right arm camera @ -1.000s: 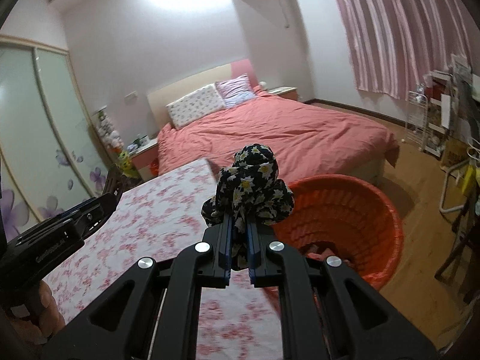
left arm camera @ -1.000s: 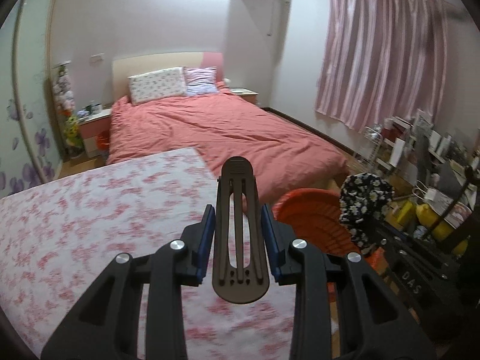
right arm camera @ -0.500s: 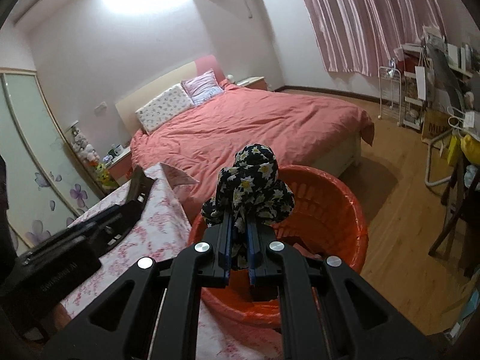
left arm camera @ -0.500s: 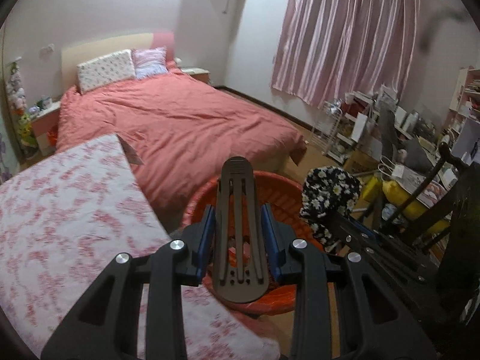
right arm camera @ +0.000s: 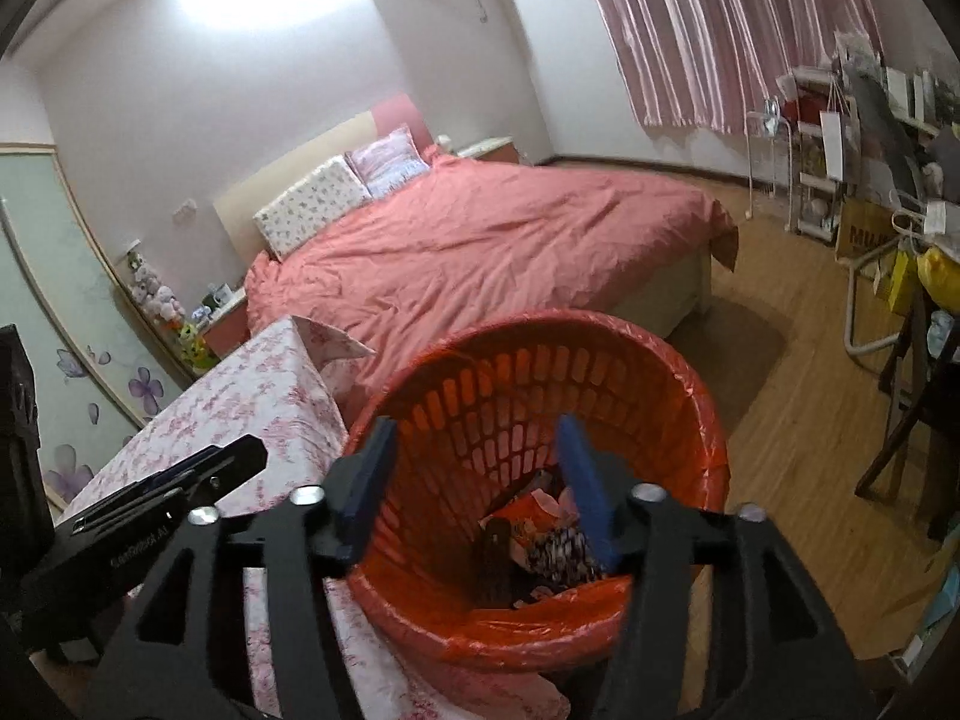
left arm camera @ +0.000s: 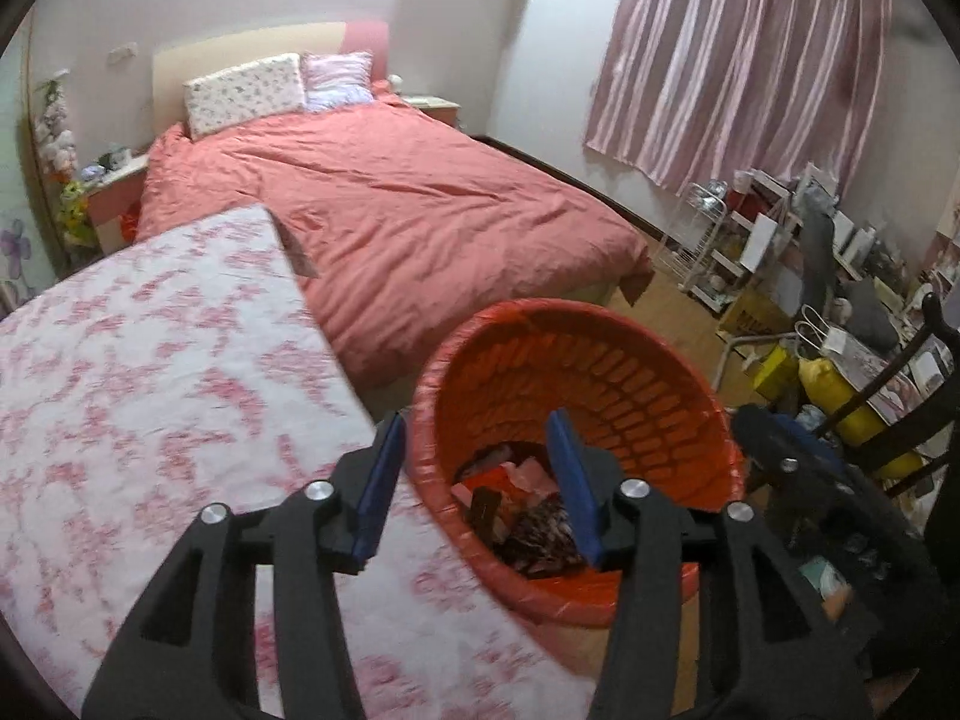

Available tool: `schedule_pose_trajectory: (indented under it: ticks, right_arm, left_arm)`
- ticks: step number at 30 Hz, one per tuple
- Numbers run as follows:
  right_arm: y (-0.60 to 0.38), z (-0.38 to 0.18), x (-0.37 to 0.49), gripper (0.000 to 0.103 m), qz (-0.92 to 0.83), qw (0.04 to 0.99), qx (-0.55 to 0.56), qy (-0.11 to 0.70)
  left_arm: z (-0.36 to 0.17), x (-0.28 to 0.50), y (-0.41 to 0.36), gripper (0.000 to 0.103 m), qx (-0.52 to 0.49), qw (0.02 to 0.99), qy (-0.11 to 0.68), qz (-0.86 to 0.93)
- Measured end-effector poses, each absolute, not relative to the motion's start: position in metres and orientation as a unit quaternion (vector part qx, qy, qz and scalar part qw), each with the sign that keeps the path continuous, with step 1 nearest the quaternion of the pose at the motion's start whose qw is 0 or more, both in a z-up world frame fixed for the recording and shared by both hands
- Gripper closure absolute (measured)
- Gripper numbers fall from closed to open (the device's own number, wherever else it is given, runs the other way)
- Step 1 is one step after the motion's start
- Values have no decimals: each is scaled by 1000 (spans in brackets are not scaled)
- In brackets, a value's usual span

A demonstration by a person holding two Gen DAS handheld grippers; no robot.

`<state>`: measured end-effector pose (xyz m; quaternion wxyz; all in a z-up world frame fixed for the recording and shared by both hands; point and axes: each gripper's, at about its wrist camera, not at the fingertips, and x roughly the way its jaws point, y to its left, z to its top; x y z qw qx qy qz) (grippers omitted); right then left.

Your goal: Collect trash

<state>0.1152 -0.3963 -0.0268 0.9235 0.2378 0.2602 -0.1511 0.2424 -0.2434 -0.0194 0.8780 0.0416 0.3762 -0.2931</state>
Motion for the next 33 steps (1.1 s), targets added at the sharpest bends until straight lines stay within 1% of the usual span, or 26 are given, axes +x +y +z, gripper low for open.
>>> schedule_pose_trajectory:
  ticks: [1, 3, 6, 8, 12, 16, 18, 22, 24, 33]
  right_arm:
    - [-393, -23, 110, 30, -148, 928, 234, 251]
    - [-386, -15, 99, 22, -136, 934, 233, 233]
    - [-371, 1, 77, 14, -117, 942, 239, 207]
    - [-360, 9, 67, 12, -117, 944, 234, 199]
    - [-338, 22, 48, 9, -111, 948, 228, 195]
    - [-315, 26, 32, 5, -146, 949, 203, 193]
    - [-306, 24, 24, 2, -163, 947, 198, 193]
    - [-286, 21, 13, 2, -208, 942, 168, 202]
    - [-271, 19, 10, 2, -243, 938, 133, 210]
    - [-243, 7, -2, 2, -249, 944, 86, 201]
  left_arm:
    - [-16, 238, -235, 47, 42, 883, 369, -288]
    - [-7, 227, -218, 42, 42, 893, 354, -276]
    - [7, 205, -188, 31, 39, 908, 327, -258]
    - [16, 189, -166, 28, 36, 918, 310, -246]
    - [26, 155, -125, 16, 30, 934, 283, -217]
    - [28, 124, -89, 7, 21, 948, 265, -175]
    - [27, 113, -76, 5, 21, 954, 260, -149]
    - [18, 88, -52, 4, 26, 961, 255, -102]
    - [15, 79, -45, 4, 26, 962, 256, -88]
    - [2, 46, -14, 4, 9, 966, 252, -53]
